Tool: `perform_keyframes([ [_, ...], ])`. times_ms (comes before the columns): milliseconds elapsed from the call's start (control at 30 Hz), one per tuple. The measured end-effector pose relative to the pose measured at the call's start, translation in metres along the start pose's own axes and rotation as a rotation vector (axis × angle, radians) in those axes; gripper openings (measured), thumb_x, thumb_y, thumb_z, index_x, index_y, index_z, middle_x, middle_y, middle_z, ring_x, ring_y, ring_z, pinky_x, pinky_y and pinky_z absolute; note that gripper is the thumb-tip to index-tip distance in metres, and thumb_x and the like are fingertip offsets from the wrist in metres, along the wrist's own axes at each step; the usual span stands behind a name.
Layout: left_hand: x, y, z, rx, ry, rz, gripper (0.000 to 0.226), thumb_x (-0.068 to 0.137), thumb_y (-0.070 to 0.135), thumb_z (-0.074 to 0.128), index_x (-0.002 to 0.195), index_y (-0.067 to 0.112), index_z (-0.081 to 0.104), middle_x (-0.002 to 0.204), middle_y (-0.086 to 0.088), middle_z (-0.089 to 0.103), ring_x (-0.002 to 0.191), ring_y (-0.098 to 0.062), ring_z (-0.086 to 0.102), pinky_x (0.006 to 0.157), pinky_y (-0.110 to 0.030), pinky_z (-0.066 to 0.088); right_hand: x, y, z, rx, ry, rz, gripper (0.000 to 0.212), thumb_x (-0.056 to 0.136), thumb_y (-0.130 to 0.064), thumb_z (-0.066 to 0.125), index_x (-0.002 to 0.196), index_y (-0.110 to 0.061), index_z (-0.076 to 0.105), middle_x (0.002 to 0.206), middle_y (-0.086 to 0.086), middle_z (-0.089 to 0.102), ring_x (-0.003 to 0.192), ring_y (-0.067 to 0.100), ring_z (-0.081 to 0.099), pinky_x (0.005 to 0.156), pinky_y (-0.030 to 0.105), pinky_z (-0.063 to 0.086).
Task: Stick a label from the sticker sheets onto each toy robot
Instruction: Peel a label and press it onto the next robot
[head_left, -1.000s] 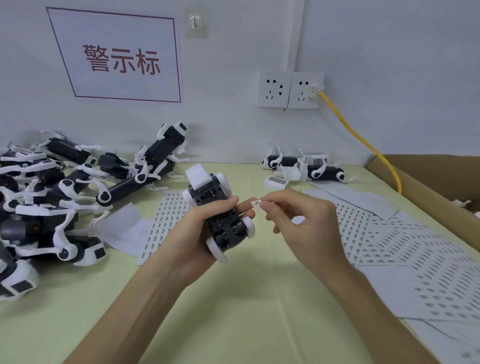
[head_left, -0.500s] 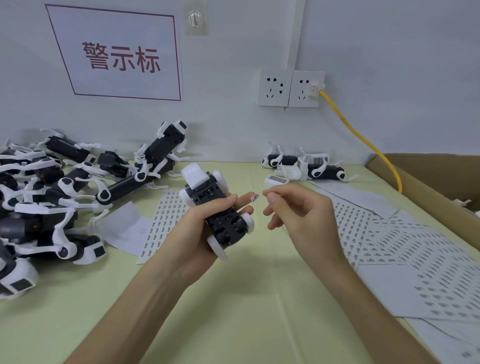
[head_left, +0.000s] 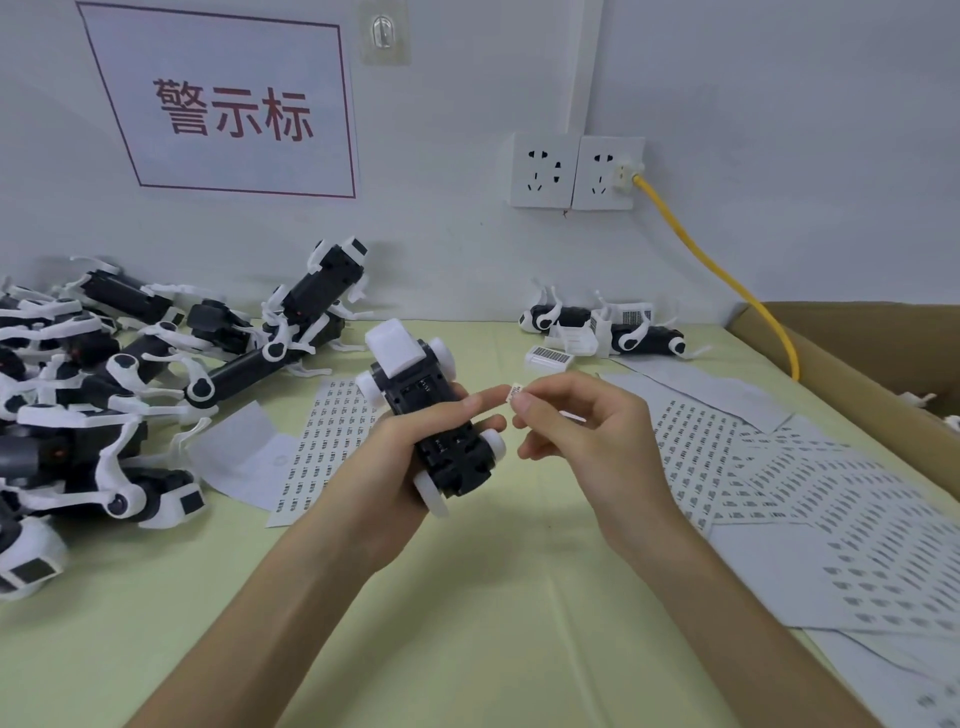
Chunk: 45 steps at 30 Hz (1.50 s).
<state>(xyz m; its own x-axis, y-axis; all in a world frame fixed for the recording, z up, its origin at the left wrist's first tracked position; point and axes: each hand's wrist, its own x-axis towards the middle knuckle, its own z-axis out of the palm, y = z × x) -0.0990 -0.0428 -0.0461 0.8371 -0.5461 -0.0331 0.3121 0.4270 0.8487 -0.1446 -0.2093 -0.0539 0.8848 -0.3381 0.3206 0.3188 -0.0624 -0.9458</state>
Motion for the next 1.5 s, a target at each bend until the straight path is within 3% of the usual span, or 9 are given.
perform_keyframes([
  [167,0.003,-0.003,-0.002,0.068,0.023,0.007,0.026,0.077,0.017,0.077,0.099,0.014,0.066,0.108,-0.008,0.079,0.097,-0.02,0.077,0.076,-0.025,0.06,0.001,0.001,-0.002,-0.04,0.011,-0.054,0.008,0.092,-0.002,0.069,0.087,-0.008,0.071,0.073,0.006,0.071,0.054,0.018,0.063,0.06,0.025,0.055],
  [333,0.007,-0.005,-0.005,0.115,0.057,0.08,0.03,0.077,0.018,0.077,0.103,0.008,0.064,0.114,-0.008,0.078,0.1,-0.018,0.076,0.08,-0.028,0.061,0.001,0.001,-0.004,-0.265,-0.018,-0.147,0.016,0.093,-0.006,0.069,0.081,-0.016,0.066,0.073,-0.002,0.069,0.058,0.017,0.068,0.062,0.029,0.053],
  [500,0.006,-0.004,-0.006,0.139,-0.002,0.065,0.027,0.079,0.016,0.076,0.102,0.012,0.063,0.116,-0.01,0.077,0.099,-0.02,0.075,0.081,-0.028,0.059,-0.001,0.0,-0.006,-0.519,-0.049,-0.318,0.02,0.091,-0.006,0.068,0.079,-0.02,0.062,0.068,-0.013,0.062,0.059,0.016,0.064,0.056,0.016,0.045],
  [967,0.004,-0.004,-0.001,0.141,0.018,-0.007,0.009,0.074,0.015,0.077,0.072,0.024,0.077,0.103,-0.008,0.077,0.095,-0.022,0.076,0.076,-0.028,0.061,-0.001,0.004,-0.004,-0.62,0.04,-0.53,0.014,0.086,-0.007,0.076,0.091,-0.018,0.07,0.073,-0.009,0.064,0.06,0.013,0.062,0.06,0.01,0.044],
  [1100,0.001,-0.003,0.0,-0.047,-0.018,-0.035,0.012,0.078,0.011,0.078,0.082,0.022,0.078,0.111,-0.005,0.078,0.1,-0.022,0.076,0.078,-0.029,0.061,-0.002,0.004,-0.002,-0.525,0.112,-0.439,0.013,0.089,-0.011,0.075,0.096,-0.021,0.069,0.071,-0.007,0.065,0.058,0.013,0.066,0.06,0.015,0.048],
  [1167,0.0,-0.002,-0.001,-0.085,-0.023,-0.017,0.015,0.08,0.009,0.079,0.091,0.02,0.075,0.12,-0.004,0.077,0.105,-0.021,0.074,0.077,-0.027,0.061,-0.001,0.003,0.0,-0.338,0.12,-0.245,0.008,0.092,-0.014,0.072,0.088,-0.019,0.069,0.07,-0.003,0.069,0.055,0.014,0.068,0.06,0.025,0.054],
  [1267,-0.001,-0.001,-0.001,-0.004,-0.016,0.036,0.029,0.082,0.015,0.076,0.105,0.015,0.059,0.124,0.002,0.076,0.11,-0.014,0.074,0.078,-0.024,0.062,-0.002,0.003,0.004,-0.114,0.066,0.022,0.005,0.092,-0.017,0.073,0.087,-0.016,0.072,0.072,0.001,0.072,0.057,0.017,0.069,0.062,0.027,0.056],
  [1400,-0.001,-0.005,0.002,0.083,-0.041,0.064,0.011,0.08,0.013,0.075,0.086,0.022,0.073,0.118,-0.001,0.078,0.102,-0.017,0.076,0.075,-0.024,0.06,-0.005,0.005,0.007,0.014,0.036,0.11,0.009,0.091,-0.019,0.074,0.095,-0.011,0.074,0.076,0.001,0.075,0.06,0.015,0.066,0.064,0.025,0.055],
  [1500,0.001,-0.008,0.002,0.145,-0.034,0.085,0.01,0.079,0.016,0.074,0.088,0.02,0.072,0.12,-0.003,0.077,0.105,-0.018,0.075,0.077,-0.025,0.06,-0.005,0.006,0.006,0.043,0.077,0.104,0.011,0.089,-0.016,0.076,0.092,-0.006,0.074,0.075,0.002,0.073,0.059,0.015,0.064,0.065,0.025,0.055],
])
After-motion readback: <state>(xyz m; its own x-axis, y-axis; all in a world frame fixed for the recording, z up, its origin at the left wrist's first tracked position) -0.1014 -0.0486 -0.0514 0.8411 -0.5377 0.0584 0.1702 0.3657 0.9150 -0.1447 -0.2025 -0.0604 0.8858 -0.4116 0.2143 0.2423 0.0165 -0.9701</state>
